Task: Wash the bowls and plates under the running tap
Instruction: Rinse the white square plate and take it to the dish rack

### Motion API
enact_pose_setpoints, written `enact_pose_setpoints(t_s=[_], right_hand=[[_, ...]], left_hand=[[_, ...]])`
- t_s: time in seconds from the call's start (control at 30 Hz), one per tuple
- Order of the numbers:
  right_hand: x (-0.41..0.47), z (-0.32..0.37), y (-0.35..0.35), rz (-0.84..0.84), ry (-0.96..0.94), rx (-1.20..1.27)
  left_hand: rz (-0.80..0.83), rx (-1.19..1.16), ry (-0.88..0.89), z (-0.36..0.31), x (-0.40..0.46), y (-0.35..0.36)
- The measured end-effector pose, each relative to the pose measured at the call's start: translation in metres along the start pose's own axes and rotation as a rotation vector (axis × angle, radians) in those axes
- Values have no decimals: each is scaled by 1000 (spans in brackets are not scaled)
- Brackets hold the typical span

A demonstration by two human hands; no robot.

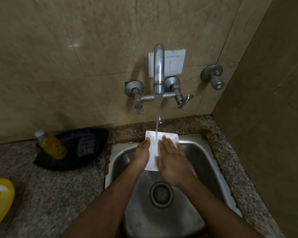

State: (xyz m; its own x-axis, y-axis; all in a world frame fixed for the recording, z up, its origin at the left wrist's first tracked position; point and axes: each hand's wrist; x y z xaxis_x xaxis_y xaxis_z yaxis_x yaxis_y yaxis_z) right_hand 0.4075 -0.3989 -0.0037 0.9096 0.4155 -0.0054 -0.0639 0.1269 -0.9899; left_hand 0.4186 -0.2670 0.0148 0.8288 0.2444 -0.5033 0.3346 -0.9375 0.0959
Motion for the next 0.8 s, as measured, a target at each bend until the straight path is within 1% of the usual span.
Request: enact_pose_setpoints(t_s=[0.07, 0.13, 0.2, 0.3, 0.43, 0.57, 0.63, 0.7, 0.8], right_hand=[[3, 9, -1, 68, -87, 22], [1, 8, -6, 100, -199, 83], [2, -4, -10, 111, -248, 63], [8, -7, -13, 77, -189, 25], [2, -1, -14, 122, -271, 122], [12, 1, -12, 88, -182, 111], [8, 7, -13, 108, -223, 161], [2, 4, -14, 124, -253, 134], [13, 6, -14, 87, -175, 134]], left_hand=[[65, 65, 15, -3, -2, -2], [93, 84, 5, -4, -3, -6], [107, 89, -12, -2, -1, -11], [129, 113, -11, -4, 0, -9], [111, 94, -26, -8, 0, -10], [123, 136, 36, -9, 3, -8], [104, 117, 32, -13, 2, -10], [102, 112, 19, -11, 1, -14], [132, 142, 33, -6, -2, -11]])
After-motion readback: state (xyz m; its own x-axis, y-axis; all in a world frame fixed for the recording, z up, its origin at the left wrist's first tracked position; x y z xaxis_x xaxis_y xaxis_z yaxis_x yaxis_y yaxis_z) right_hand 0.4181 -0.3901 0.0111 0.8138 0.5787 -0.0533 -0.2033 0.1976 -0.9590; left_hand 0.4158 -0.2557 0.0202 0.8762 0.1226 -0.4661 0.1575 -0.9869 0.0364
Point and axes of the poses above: each hand's wrist, its own x-axis towards the middle knuckle, its own y-axis out of the palm, z = x × y, and after that the axes turned 7 degrees about -x, right-handed
